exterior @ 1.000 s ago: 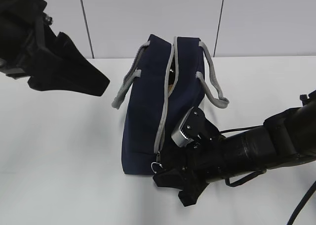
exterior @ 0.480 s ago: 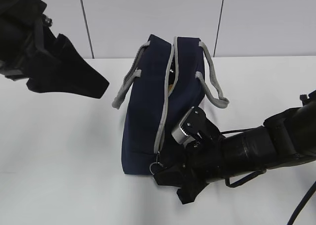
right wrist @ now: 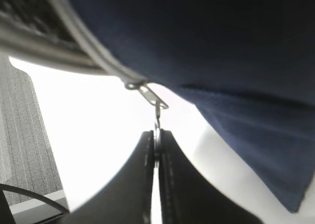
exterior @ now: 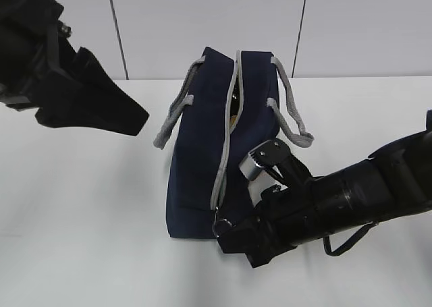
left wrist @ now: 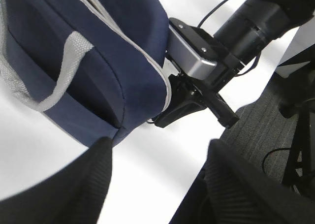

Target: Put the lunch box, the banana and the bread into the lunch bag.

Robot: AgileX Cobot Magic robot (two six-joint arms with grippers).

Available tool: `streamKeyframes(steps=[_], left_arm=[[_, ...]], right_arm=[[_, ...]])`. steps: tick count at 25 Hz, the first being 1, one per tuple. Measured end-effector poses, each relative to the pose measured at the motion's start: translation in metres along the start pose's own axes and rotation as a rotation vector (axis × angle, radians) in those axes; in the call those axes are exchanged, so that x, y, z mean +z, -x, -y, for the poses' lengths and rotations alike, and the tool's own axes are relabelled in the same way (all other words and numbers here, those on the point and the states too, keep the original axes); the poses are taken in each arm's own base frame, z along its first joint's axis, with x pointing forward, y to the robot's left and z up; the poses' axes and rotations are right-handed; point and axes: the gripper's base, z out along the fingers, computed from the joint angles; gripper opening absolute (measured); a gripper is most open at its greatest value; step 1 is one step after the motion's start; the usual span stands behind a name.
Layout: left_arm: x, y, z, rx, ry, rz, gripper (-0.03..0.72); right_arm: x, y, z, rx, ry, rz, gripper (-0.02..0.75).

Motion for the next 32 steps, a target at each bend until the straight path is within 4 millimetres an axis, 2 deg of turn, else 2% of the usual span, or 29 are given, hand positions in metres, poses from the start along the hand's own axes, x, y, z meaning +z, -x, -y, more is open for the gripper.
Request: streamKeyframes(steps=[12, 18, 32], left_arm=[[0.000, 0.000, 0.000, 0.000, -0.001, -0.002, 0.414], [0.000, 0.000, 0.000, 0.000, -0.003, -0.004, 0.414], [0.000, 0.000, 0.000, 0.000, 0.001, 0.003, 0.414]], right_arm=[[-0.035, 0.022, -0.024, -0.027, -0.016, -0.008, -0.016], [-0.058, 0.049, -0.032, -0.110, -0.087, 0.073, -0.016], [-0.079, 0.104, -0.029, -0.230, -0.149, 0.127, -0.016]])
